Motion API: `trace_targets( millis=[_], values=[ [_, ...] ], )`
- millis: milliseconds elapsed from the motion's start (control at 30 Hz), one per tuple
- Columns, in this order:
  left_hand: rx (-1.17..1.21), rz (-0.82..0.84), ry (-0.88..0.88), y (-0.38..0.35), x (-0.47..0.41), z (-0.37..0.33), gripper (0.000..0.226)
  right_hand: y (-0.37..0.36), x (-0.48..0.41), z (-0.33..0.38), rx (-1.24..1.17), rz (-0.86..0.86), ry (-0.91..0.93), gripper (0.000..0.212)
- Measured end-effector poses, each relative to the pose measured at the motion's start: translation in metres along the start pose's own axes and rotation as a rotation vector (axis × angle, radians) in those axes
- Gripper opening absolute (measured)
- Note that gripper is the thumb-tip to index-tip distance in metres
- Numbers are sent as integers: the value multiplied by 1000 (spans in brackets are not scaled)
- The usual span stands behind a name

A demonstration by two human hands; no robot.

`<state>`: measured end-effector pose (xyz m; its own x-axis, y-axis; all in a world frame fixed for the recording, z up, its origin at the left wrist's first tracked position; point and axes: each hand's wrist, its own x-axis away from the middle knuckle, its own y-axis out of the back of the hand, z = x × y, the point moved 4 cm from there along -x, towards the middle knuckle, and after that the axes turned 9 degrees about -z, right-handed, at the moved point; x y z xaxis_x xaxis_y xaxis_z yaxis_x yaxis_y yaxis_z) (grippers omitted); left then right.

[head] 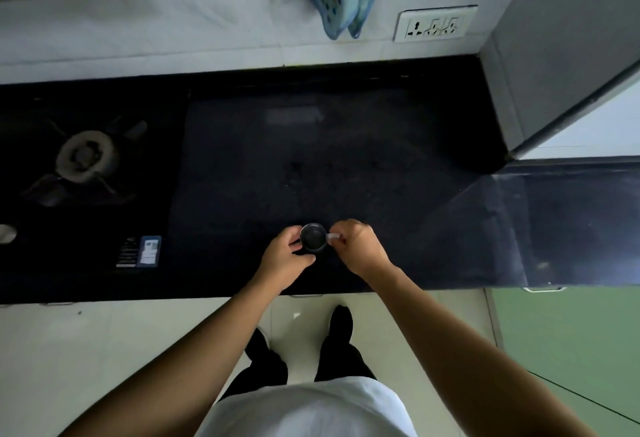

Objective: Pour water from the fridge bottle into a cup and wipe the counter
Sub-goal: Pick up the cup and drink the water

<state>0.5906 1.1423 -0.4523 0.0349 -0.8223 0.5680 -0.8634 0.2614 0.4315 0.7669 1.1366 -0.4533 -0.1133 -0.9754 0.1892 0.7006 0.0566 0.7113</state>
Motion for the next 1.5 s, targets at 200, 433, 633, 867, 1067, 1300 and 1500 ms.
trace_targets(
  millis=[200, 433, 633, 867, 1067, 1300, 1500],
  values=[
    [31, -16, -21, -1, -2, 1, 63, 2, 5, 6, -32, -7, 3, 4],
    [46, -86, -101, 20, 6, -10, 59, 10, 8, 28, -130, -2, -51, 7],
    [156, -131, -120, 44, 17, -24, 56, 22, 1, 60, -166, 19, -35, 9],
    [288, -228, -202, 81, 40, -38, 51, 29, -5, 102, -203, 54, 4, 9],
    [388, -327, -247, 126, 62, -36, 51, 20, -3, 151, -222, 91, 112, 6],
    [472, -418, -262, 196, 88, -7, 48, -13, 8, 226, -192, 156, 216, 4],
    [498, -529, -257, 273, 111, 41, 47, -70, 31, 301, -202, 214, 245, 4]
  ],
)
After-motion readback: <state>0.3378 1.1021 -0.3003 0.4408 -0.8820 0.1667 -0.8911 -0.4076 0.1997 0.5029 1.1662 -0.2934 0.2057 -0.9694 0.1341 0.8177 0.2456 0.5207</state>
